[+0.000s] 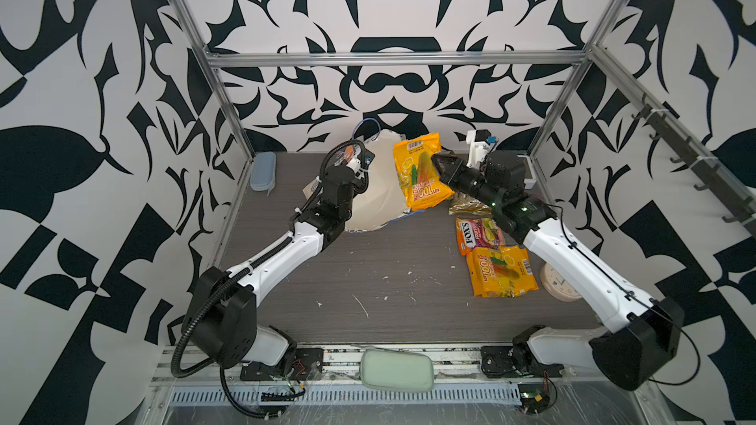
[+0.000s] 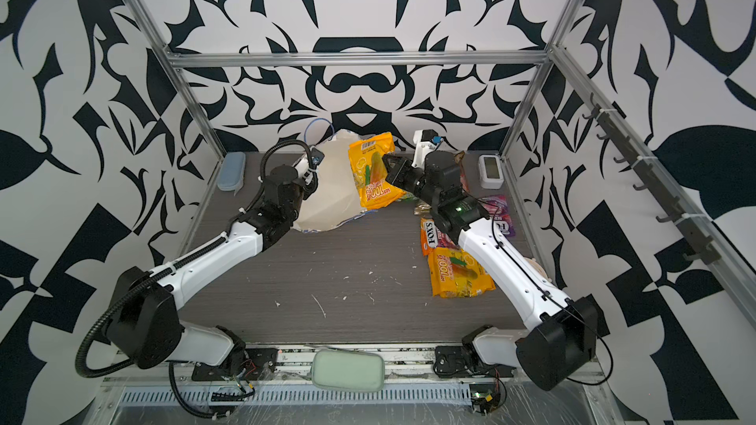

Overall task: Take the snacks out of the paper bag
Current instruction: Pick up the snack from the paper bag, then place the snack at the center of the table.

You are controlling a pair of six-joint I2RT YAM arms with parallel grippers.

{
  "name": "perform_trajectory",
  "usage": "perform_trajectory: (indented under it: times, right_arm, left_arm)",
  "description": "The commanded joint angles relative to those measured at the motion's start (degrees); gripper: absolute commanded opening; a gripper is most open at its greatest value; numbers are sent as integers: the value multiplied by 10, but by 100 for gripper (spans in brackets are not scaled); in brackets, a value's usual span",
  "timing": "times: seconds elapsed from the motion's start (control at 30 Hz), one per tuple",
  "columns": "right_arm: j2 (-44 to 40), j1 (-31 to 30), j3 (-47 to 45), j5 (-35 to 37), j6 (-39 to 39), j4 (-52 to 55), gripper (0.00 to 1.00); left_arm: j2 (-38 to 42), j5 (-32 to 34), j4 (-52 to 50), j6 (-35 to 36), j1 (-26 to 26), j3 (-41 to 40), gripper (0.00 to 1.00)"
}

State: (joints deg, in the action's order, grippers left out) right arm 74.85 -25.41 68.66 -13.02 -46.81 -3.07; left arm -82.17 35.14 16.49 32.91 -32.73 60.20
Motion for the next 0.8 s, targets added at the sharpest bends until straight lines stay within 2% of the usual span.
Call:
perform_trajectory:
  times: [0.0,0.17,0.37,0.67,0.77]
  right_arm:
    - [9,7,11,17,-24,-168,0]
    - [38,23,44,16,-39,-191,0]
    - [16,27,71,10,-20,-130,0]
    - [-76,40,-1,46,7,-61,0]
    - [-92,44,-11,50,12,-38,0]
  left_arm:
    - [13,-13,1,-3,-4,-4,0]
    - [8,0,-5,-5,-4,-6,0]
    - [0,4,-12,-13,5,3,0]
    - [-22,-4,-71,-48,46,53,0]
    - [-27,-12,-109,-80,56,82,0]
